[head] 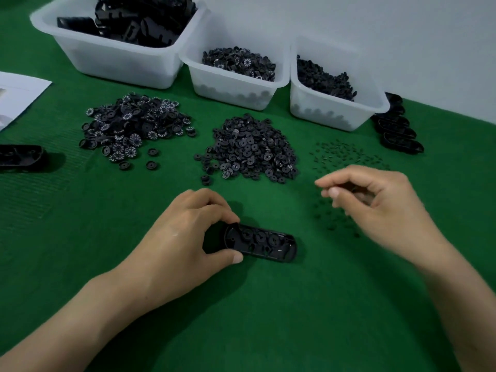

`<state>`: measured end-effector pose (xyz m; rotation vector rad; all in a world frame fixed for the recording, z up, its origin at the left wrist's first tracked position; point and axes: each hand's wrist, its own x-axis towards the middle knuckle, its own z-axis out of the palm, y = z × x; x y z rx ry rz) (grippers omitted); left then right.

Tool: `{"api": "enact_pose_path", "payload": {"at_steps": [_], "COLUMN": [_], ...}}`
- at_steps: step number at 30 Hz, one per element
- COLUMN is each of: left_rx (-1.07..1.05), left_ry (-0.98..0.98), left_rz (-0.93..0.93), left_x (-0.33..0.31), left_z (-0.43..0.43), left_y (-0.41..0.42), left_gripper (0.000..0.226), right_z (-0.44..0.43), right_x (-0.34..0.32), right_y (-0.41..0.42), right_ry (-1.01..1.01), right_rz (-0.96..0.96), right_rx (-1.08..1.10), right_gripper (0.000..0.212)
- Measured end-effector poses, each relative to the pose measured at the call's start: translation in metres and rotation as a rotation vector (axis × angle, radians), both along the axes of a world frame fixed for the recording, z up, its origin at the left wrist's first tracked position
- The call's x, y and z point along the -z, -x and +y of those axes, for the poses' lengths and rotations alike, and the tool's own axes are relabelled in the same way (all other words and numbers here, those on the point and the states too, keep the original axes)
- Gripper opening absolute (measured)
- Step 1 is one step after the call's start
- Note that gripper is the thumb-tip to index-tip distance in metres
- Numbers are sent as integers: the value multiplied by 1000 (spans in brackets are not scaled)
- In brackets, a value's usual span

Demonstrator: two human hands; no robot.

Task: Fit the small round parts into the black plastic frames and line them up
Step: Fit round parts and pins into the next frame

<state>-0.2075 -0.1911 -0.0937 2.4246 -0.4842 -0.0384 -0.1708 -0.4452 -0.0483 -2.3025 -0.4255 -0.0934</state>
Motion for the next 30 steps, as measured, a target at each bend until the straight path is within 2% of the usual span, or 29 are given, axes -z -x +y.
{"api": "enact_pose_path", "payload": {"at_steps": [6,10,21,30], "left_rx": [143,157,87,72], "left_ry": [23,31,21,15], "left_rz": [8,5,-2,-26], "left_x": [2,3,6,8], "left_z": [-56,-89,-145,-145], "left_y": [9,10,14,16], "left_gripper": [43,44,47,51], "right_z": [-73,-101,-108,-90], "right_x": [0,7,15,14], "right_y": [13,20,14,5], "right_ry": [-86,-79,366,611], "right_rz": [53,94,12,-19], "right_rx": [229,267,86,-12], "right_gripper": [30,27,8,9]}}
